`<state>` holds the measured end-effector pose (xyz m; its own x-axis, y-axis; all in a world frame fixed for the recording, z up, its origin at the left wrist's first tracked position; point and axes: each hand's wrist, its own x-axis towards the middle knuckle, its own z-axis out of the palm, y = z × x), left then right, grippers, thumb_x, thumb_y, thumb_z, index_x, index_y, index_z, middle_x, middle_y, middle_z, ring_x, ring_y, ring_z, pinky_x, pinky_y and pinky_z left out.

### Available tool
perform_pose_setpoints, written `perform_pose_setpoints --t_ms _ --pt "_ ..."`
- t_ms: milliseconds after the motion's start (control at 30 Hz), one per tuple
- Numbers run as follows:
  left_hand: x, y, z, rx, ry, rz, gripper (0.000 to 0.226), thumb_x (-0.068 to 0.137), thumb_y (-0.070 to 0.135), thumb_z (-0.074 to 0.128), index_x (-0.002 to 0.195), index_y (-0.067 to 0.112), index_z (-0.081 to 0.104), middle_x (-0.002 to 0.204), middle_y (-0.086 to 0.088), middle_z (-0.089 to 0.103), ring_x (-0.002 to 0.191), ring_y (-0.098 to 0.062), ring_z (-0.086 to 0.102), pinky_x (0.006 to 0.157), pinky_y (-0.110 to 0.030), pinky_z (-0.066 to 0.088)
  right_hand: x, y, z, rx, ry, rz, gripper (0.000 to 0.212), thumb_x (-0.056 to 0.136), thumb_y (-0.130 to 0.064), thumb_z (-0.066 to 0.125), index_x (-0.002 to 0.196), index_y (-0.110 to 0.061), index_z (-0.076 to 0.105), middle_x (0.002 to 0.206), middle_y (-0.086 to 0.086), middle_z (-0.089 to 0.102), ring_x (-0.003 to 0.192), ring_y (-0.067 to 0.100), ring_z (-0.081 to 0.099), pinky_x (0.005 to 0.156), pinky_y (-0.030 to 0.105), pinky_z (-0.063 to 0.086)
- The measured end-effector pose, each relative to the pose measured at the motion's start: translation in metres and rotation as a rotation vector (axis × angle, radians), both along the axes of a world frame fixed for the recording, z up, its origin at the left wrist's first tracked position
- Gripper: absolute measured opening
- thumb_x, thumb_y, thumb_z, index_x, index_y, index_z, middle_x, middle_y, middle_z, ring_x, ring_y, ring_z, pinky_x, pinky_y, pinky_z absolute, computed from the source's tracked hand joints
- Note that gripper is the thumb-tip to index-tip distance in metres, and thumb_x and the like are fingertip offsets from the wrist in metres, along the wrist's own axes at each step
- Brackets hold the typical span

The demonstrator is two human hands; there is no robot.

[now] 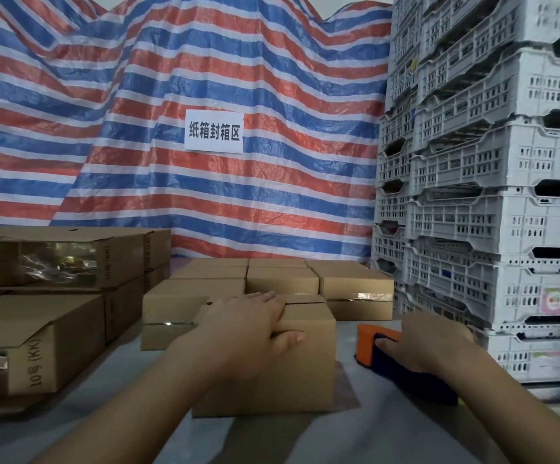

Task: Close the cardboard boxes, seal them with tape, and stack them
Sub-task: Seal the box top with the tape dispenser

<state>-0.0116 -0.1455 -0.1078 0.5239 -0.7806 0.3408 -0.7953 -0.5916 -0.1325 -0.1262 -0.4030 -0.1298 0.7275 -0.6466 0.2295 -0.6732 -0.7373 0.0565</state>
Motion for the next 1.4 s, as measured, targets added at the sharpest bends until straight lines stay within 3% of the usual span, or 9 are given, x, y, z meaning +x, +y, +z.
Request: perform_pose_setpoints --t_ms 333,567,667,767,900,1033,1167,1300,1400 --pt "-0.004 0.0 -0.002 -0.02 -0.015 -0.011 0.072 0.093 0.07 0.029 0.152 0.028 0.027 0.158 0.004 0.032 0.141 -0.016 0.034 0.113 -0.039 0.031 -0.004 0.001 -0.036 0.027 -0.176 -0.06 0.068 0.087 -0.08 0.03 0.098 -0.022 0.062 0.097 -0.001 0.068 0.088 0.019 0.066 0.08 0.034 0.056" --pt "-0.003 0.001 -0.002 -0.03 -0.016 -0.005 0.073 0.093 0.072 0.03 0.152 0.029 0.026 0.158 0.003 0.032 0.142 -0.017 0.033 0.113 -0.039 0.03 -0.008 0.005 -0.03 -0.128 -0.35 -0.024 0.067 0.084 -0.083 0.036 0.065 -0.021 0.054 0.062 -0.008 0.056 0.054 0.011 0.053 0.046 0.025 0.037" --pt "-0.002 0.001 -0.003 -0.028 0.005 -0.006 0.075 0.092 0.072 0.03 0.154 0.029 0.021 0.16 0.004 0.027 0.145 -0.017 0.028 0.114 -0.039 0.026 -0.009 0.006 0.009 0.128 -0.642 0.108 0.076 0.085 -0.077 0.045 0.053 -0.01 0.063 0.047 0.005 0.059 0.048 0.019 0.06 0.047 0.028 0.042" --pt "-0.001 0.002 -0.002 -0.044 0.024 -0.019 0.075 0.093 0.071 0.032 0.154 0.028 0.021 0.16 0.004 0.027 0.145 -0.016 0.028 0.113 -0.038 0.028 -0.009 0.02 0.059 0.537 -0.914 0.27 0.073 0.083 -0.075 0.053 0.069 -0.007 0.073 0.055 0.009 0.07 0.051 0.022 0.067 0.054 0.028 0.048" --pt "-0.005 0.003 -0.001 -0.105 0.057 -0.041 0.072 0.091 0.072 0.031 0.146 0.026 0.035 0.148 0.002 0.046 0.132 -0.016 0.045 0.102 -0.035 0.038 0.006 0.044 0.104 1.119 -0.948 0.538 0.056 0.08 -0.07 0.063 0.092 -0.016 0.073 0.071 0.006 0.073 0.056 0.019 0.068 0.054 0.031 0.056" --pt "-0.011 0.014 0.014 -0.266 0.437 -0.07 0.06 0.098 0.059 0.027 0.146 0.024 0.034 0.125 0.002 0.058 0.11 -0.012 0.054 0.095 -0.035 0.043 0.034 0.066 0.12 1.267 -0.832 0.626 0.05 0.083 -0.068 0.063 0.079 -0.019 0.072 0.057 0.0 0.066 0.043 0.013 0.061 0.041 0.024 0.049" --pt "0.003 0.029 0.036 -0.523 0.703 -0.126 0.032 0.105 0.036 0.034 0.116 0.025 0.062 0.11 0.006 0.066 0.1 -0.006 0.061 0.087 -0.025 0.047 0.057 0.074 0.117 1.328 -0.699 0.684 0.05 0.075 -0.065 0.068 0.067 -0.017 0.079 0.063 0.004 0.069 0.046 0.014 0.064 0.042 0.025 0.051" --pt "0.014 0.036 0.042 -0.836 1.374 -0.254 0.059 0.106 0.049 0.023 0.129 0.007 0.057 0.129 -0.012 0.064 0.118 -0.021 0.062 0.099 -0.033 0.048 0.065 0.076 0.119 1.275 -0.588 0.69 0.054 0.072 -0.063 0.072 0.081 -0.011 0.08 0.067 0.008 0.072 0.048 0.016 0.066 0.045 0.023 0.052" --pt "0.024 0.043 0.046 -1.006 1.601 -0.312 0.081 0.099 0.065 0.019 0.137 -0.001 0.048 0.14 -0.023 0.053 0.129 -0.032 0.053 0.114 -0.043 0.035 0.069 0.082 0.123 1.203 -0.559 0.678 0.068 0.073 -0.063 0.072 0.107 -0.005 0.069 0.076 0.011 0.075 0.054 0.018 0.07 0.047 0.023 0.053"
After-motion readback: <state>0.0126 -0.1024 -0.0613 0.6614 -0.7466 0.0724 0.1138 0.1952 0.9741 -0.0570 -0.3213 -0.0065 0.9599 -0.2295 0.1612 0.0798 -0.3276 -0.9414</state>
